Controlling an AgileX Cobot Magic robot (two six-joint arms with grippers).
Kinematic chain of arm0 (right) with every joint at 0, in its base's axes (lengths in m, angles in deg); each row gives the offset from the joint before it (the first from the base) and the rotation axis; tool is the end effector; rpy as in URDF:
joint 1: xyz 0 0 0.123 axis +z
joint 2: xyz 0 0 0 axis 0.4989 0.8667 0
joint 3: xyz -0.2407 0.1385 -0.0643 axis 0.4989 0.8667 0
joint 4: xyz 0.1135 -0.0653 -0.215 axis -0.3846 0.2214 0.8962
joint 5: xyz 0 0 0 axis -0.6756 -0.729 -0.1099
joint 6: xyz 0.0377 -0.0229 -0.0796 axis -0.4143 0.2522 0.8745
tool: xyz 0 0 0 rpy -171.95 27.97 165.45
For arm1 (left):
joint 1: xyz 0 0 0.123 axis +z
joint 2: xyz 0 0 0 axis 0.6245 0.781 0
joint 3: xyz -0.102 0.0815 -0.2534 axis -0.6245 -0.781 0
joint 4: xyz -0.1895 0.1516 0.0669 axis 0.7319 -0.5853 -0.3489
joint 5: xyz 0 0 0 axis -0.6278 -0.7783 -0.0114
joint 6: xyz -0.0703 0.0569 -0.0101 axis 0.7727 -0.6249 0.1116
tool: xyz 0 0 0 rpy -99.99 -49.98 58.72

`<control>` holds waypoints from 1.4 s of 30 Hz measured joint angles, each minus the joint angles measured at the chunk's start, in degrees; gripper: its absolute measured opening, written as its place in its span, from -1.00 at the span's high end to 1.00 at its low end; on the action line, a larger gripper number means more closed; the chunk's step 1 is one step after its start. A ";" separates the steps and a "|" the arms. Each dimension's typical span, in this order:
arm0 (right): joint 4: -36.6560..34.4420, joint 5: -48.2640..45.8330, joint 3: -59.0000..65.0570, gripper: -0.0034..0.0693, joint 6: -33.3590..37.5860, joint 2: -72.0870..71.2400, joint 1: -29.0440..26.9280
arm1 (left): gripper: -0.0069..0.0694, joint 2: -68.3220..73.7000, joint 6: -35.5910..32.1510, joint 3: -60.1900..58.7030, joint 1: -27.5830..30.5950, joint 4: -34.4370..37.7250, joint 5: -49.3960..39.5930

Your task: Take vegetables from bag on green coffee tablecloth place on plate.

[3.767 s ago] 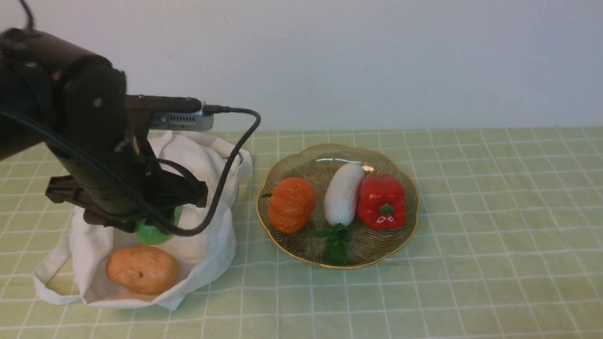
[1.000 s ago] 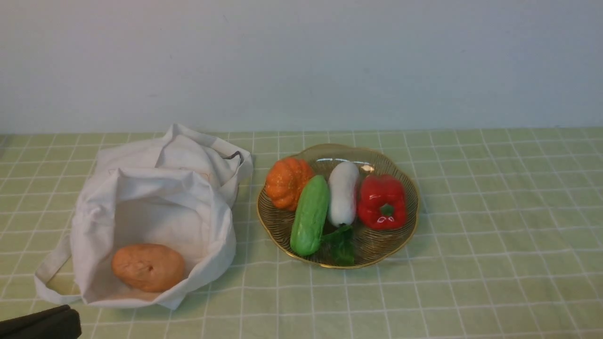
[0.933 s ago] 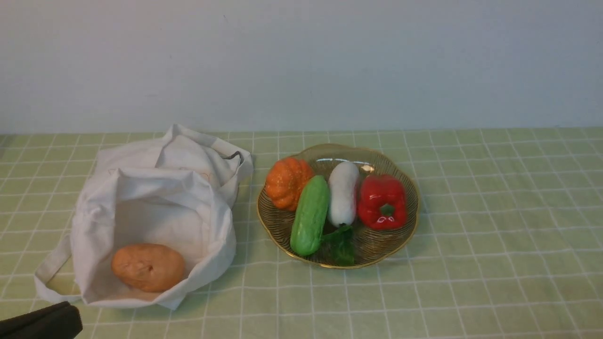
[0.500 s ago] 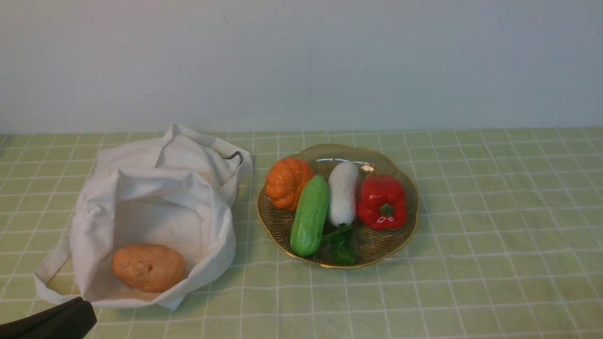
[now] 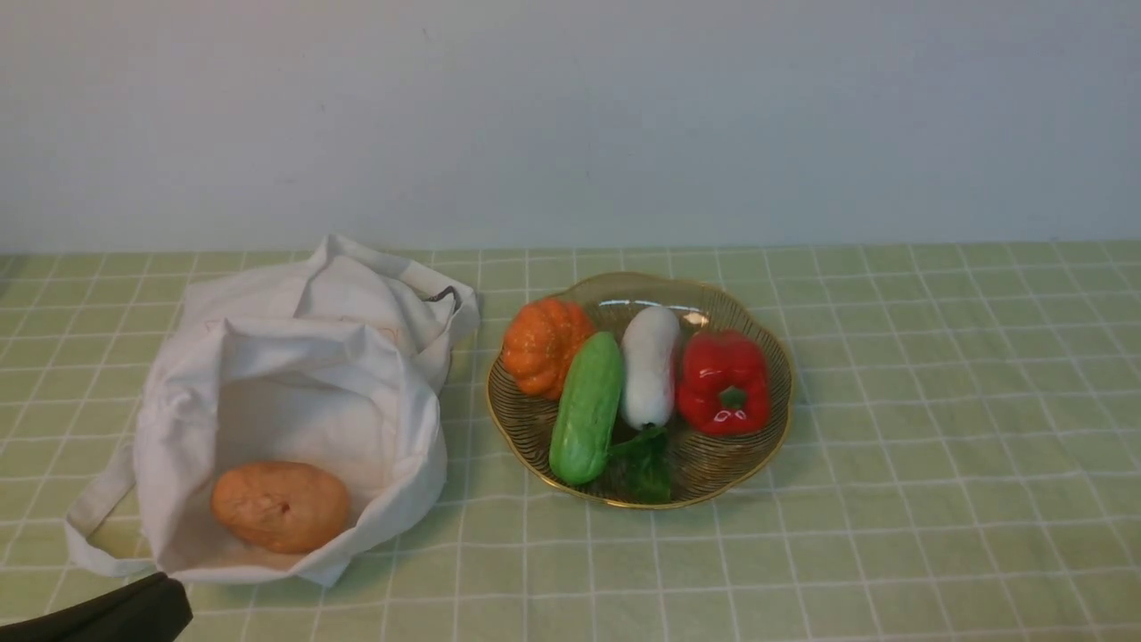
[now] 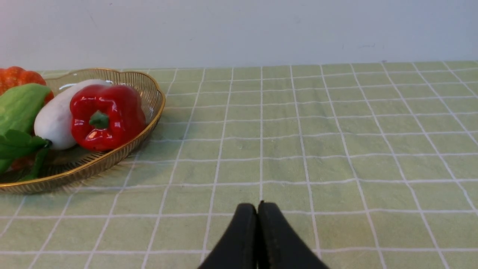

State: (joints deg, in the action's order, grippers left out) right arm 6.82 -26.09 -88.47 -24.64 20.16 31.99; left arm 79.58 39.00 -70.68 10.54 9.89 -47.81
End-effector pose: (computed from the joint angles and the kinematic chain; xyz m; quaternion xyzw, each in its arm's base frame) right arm 0.0513 0.0066 0.1717 -0.0037 0.8115 0.0503 0.5822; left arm 0.0502 -0.0336 0.2500 0.1512 0.7584 -0.2239 0.5931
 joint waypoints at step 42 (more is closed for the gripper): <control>0.00 0.00 0.00 0.95 0.00 0.00 0.00 | 0.83 -9.65 -0.88 -15.09 27.72 -8.66 -0.46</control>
State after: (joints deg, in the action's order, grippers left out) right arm 6.82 -26.09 -88.47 -24.64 20.16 31.99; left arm 69.92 38.12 -85.77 38.26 1.23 -48.27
